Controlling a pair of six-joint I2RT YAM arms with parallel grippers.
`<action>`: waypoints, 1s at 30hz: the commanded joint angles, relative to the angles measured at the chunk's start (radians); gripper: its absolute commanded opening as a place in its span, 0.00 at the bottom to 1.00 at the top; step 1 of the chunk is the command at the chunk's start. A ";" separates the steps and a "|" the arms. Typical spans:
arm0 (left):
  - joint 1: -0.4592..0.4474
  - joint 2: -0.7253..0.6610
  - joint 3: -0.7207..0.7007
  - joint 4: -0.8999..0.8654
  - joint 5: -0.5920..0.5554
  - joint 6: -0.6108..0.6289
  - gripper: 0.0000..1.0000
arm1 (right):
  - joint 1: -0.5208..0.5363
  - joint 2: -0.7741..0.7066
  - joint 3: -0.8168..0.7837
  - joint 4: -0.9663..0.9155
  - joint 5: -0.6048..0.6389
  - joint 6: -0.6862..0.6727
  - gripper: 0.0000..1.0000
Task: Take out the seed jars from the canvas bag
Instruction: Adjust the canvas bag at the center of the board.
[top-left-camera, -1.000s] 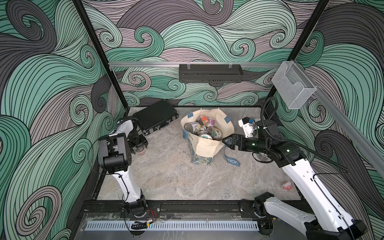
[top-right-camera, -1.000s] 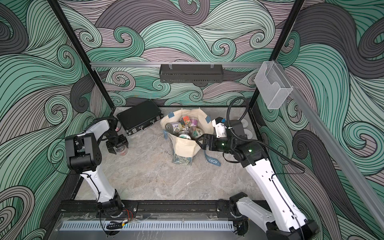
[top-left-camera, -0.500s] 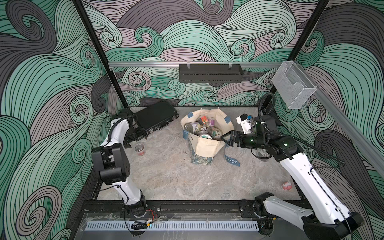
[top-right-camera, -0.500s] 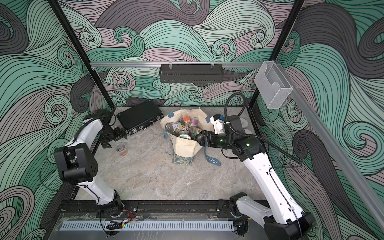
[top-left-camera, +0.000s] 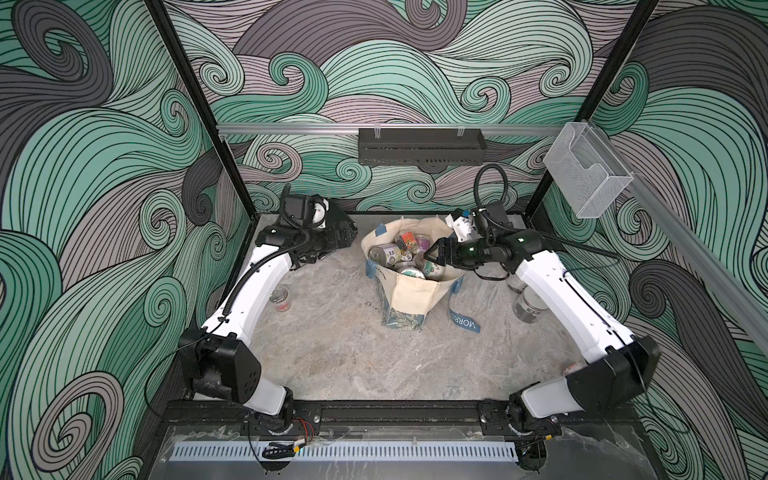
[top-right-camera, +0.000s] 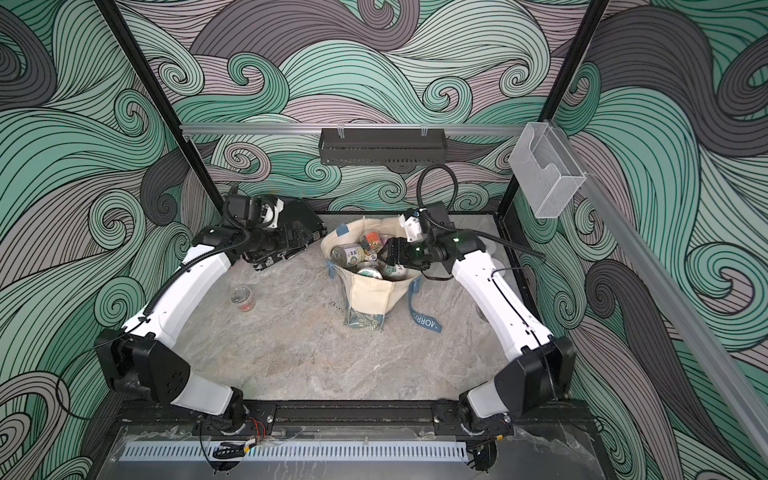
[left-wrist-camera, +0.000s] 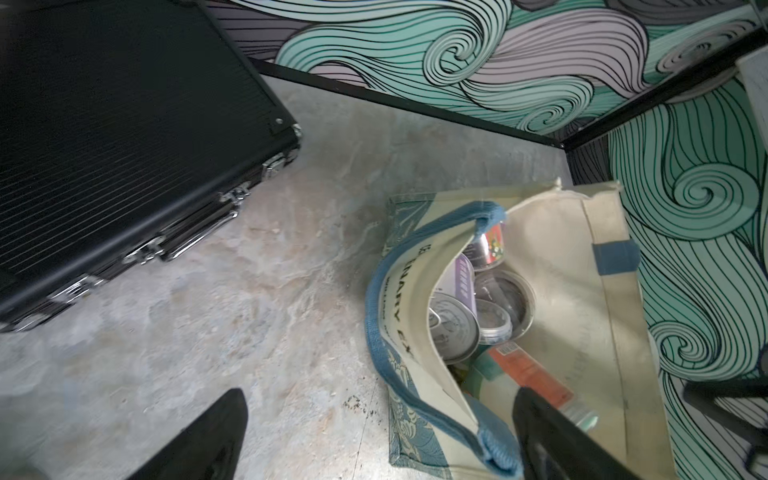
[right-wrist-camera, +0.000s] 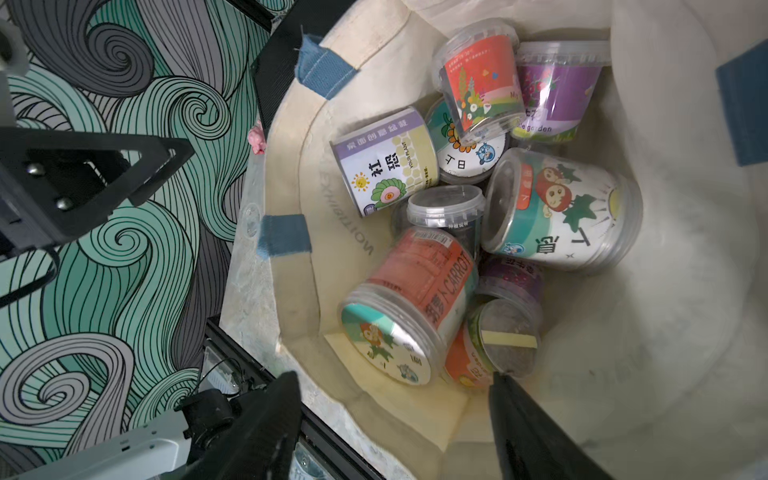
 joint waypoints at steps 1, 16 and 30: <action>-0.020 0.038 -0.019 0.075 0.063 0.030 0.97 | 0.044 0.057 0.036 -0.010 0.022 -0.017 0.65; -0.084 0.090 -0.102 0.161 0.165 0.016 0.92 | 0.382 0.225 0.090 0.066 0.100 0.085 0.45; -0.187 0.050 -0.107 0.118 0.033 0.104 0.88 | 0.268 0.050 0.103 -0.004 0.376 -0.001 0.74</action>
